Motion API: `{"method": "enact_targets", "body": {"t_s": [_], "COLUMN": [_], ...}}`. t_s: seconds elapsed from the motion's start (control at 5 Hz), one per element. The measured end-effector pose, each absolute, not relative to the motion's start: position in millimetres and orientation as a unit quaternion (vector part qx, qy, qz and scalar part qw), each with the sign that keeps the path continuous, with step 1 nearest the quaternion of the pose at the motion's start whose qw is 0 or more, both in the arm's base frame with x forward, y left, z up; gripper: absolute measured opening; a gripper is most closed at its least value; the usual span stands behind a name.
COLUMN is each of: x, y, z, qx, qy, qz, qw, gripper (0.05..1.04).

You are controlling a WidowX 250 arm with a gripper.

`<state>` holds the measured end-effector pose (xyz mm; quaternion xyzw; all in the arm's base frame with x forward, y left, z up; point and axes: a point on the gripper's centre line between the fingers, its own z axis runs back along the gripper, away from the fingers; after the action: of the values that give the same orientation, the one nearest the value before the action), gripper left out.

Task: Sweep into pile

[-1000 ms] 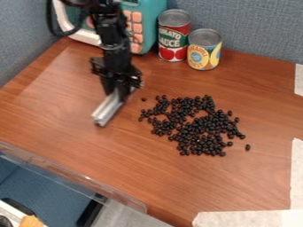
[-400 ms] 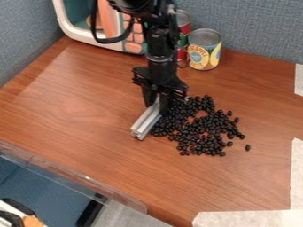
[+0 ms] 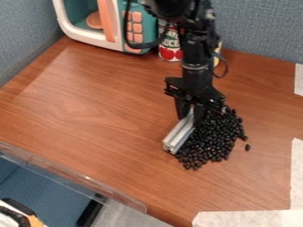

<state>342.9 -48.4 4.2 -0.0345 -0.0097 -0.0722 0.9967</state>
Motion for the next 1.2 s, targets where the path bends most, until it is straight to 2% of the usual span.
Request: {"method": "enact_targets", "body": {"t_s": [0.4, 0.8, 1.0, 1.2], "x": [347, 349, 350, 359], "y": [-47, -14, 5, 24], "z": [8, 21, 52, 55], "qx": [-0.031, -0.049, -0.061, -0.054], "qy": [-0.004, -0.001, -0.028, -0.042], "qz": [-0.051, -0.014, -0.014, -0.026], "qw": [0.998, 0.999, 0.998, 0.997], "gripper": [0.35, 0.35, 0.35, 0.35]}}
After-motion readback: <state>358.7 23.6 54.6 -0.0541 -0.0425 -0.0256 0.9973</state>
